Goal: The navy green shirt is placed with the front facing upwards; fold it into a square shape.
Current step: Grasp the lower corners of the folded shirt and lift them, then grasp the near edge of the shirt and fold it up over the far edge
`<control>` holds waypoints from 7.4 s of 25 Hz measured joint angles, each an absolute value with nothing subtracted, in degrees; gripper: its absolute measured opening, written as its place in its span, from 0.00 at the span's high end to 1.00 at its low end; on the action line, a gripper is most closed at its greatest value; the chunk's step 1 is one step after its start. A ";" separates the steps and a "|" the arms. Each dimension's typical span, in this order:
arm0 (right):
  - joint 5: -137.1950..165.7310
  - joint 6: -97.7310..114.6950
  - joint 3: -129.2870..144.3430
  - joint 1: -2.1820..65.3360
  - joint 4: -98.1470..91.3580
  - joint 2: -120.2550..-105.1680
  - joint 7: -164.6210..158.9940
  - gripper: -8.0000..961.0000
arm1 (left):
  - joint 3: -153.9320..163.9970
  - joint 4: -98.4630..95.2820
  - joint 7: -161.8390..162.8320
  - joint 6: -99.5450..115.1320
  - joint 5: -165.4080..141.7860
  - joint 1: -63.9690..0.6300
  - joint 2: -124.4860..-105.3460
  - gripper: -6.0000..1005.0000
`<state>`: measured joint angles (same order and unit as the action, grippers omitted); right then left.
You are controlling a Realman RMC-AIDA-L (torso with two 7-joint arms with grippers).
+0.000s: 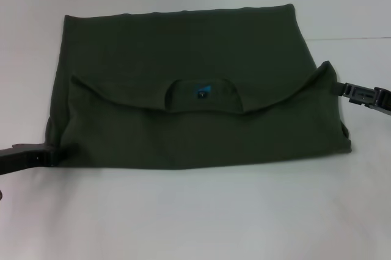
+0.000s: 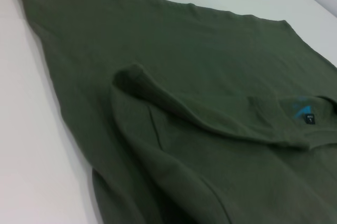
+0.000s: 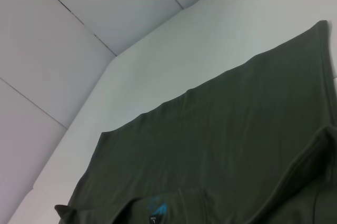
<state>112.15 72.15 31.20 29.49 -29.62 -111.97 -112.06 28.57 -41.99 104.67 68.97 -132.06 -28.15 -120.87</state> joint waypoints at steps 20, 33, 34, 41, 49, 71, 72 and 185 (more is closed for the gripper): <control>123.07 78.57 34.48 31.45 -42.96 -108.95 -134.70 0.01 | 28.20 -41.77 105.62 70.02 -131.74 -28.48 -120.50 0.95; 154.74 84.33 34.96 43.84 -45.50 -110.22 -152.75 0.02 | 28.28 -41.89 105.81 70.58 -131.70 -28.47 -120.41 0.95; 154.78 83.73 35.01 44.08 -44.48 -110.32 -152.61 0.02 | 28.28 -41.84 105.78 70.57 -131.77 -28.48 -120.41 0.95; 154.46 80.34 35.58 44.45 -41.04 -111.11 -152.45 0.04 | 28.21 -41.72 105.75 70.57 -131.87 -28.31 -120.45 0.95; 154.43 78.31 36.30 45.19 -39.00 -112.03 -151.85 0.05 | 28.42 -41.57 105.75 70.57 -131.68 -28.51 -120.50 0.94; 154.80 76.73 38.70 45.36 -38.42 -112.32 -151.39 0.46 | 28.41 -41.57 106.00 70.57 -131.57 -28.74 -120.50 0.94; 154.84 76.73 38.70 45.36 -38.42 -112.32 -151.39 0.50 | 28.44 -41.57 105.99 70.57 -131.57 -28.77 -120.50 0.94; 121.76 59.49 26.81 41.93 -30.53 -117.80 -123.71 0.92 | 2.58 -33.81 109.44 72.70 -116.02 -32.49 -119.89 0.94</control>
